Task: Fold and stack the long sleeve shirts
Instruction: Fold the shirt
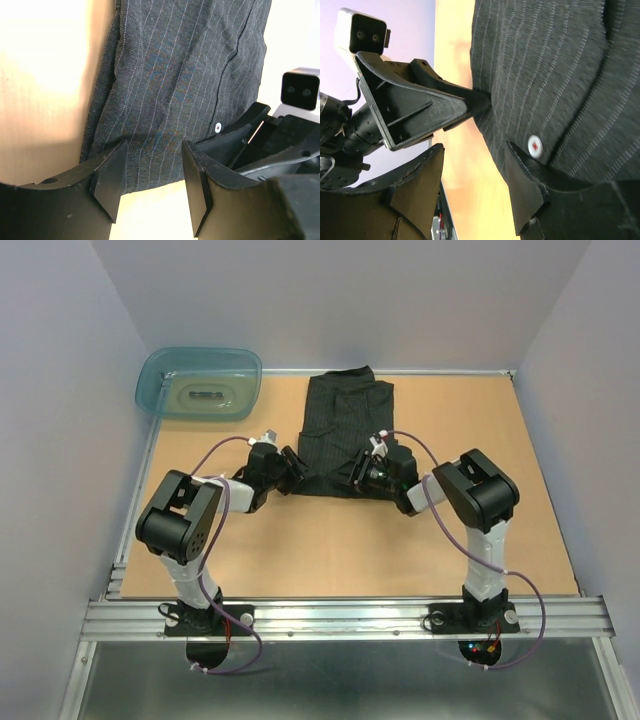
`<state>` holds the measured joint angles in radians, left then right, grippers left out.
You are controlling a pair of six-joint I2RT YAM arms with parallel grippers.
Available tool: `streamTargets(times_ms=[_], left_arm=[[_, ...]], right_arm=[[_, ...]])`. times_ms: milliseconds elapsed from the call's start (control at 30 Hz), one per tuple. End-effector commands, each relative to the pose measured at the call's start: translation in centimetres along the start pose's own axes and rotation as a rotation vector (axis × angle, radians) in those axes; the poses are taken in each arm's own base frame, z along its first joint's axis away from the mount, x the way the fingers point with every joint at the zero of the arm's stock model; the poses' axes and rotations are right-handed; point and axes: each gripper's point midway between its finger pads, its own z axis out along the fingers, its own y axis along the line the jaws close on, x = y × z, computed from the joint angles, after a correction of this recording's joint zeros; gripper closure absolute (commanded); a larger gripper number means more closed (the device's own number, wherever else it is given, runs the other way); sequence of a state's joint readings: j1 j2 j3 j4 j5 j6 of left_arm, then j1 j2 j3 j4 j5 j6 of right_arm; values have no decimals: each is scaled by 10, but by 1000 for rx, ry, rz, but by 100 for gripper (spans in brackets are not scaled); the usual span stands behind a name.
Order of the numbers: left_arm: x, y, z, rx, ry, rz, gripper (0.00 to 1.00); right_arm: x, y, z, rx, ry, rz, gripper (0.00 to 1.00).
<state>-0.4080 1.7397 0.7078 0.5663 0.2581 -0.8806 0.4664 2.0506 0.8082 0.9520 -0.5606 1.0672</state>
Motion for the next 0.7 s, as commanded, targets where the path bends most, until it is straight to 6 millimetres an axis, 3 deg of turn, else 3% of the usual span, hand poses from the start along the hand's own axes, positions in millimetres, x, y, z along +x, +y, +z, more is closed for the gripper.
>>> streamTargets(times_ms=[0,67,133,200,300,400,433,467,533,567,633,667], left_arm=[[-4,9,-6,-20,-32,-29,41],[-2,16,-9,-36,-26,-44,41],[-5,10,-14,-22,-32,-43,41],[-15,-5,-19,13,-59,-22,41],[-35,-31,-24,55,-98,26,41],[-54,-58,-25,94,-124,69,40],[-64,-70,-24,114,-142,93,40],[-67,-72,-20,115,-143,101,40],[-74,-75,-12,112,-146,130,40],[-82,-85,-7,127,-153,145,40],[-75,-67,15,76,-101,133,40],[-74,-62,28,64,-80,129,40]], right_arm=[[-20,-17,-21,45,-96,-7,42],[-31,-5,-32,19,-114,-38,42],[-42,26,-41,-49,-120,-81,42],[-61,50,-48,-102,-140,-112,42],[-91,70,-52,-142,-188,-145,41],[-117,69,-47,-152,-209,-152,42],[-123,55,-42,-133,-210,-129,41],[-135,62,-38,-152,-220,-146,42],[-139,53,-29,-157,-194,-135,42],[-139,34,-22,-133,-184,-95,42],[-146,24,-14,-123,-195,-89,42],[-145,7,-11,-99,-192,-65,42]])
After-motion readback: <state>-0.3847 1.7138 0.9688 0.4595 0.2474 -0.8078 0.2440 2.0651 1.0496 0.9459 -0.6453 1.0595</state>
